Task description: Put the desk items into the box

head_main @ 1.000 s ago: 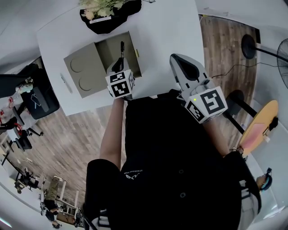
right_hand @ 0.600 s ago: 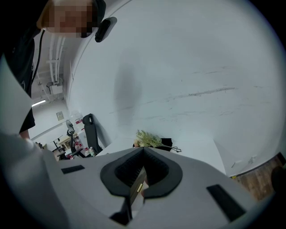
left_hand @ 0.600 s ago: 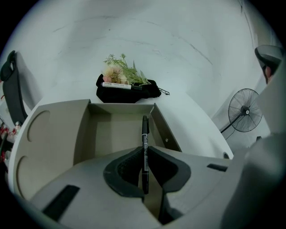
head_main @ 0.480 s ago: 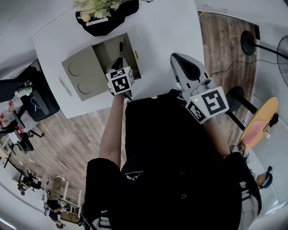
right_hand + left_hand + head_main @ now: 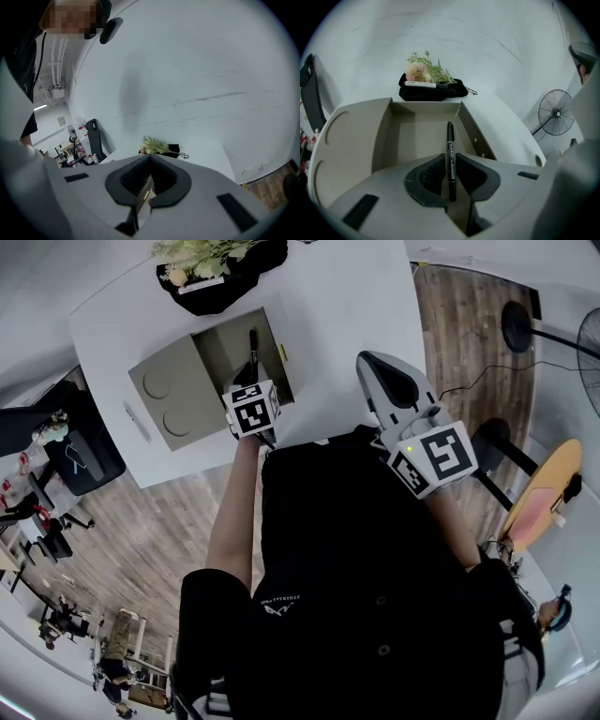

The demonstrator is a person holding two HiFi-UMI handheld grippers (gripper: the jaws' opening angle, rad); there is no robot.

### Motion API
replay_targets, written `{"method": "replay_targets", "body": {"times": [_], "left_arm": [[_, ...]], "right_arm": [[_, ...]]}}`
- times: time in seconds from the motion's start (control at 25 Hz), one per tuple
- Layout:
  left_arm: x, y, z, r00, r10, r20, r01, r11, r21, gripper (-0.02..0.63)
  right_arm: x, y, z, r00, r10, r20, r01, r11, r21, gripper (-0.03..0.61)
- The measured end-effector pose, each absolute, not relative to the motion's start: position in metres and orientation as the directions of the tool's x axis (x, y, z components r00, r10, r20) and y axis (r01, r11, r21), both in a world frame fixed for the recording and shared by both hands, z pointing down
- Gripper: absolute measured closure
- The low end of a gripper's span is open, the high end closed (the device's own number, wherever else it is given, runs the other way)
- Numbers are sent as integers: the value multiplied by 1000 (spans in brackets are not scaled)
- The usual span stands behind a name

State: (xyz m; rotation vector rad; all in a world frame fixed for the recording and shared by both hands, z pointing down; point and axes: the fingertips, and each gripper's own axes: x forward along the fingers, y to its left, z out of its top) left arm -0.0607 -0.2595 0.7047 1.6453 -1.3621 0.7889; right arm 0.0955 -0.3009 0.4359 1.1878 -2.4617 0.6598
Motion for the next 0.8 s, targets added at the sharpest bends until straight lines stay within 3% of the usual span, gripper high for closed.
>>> {"method": "replay_targets", "body": {"times": [0.4,0.6,0.8], "left_arm": [[-63,-258,679,196,-526,828,-980,-68,188,561],[-66,-258,657,204,-583,787,-978,-92,186,606],[-69,-248,630,232,-627,744,-972,-133,192,606]], "right_arm": [[94,-283,426,-612,-647,454,-786,562,-259,580],[90,-272,423,-615,-651,444,-784,563,-261,578],[86,-260,416,-614,-663,428,-787,558,-264,578]]}}
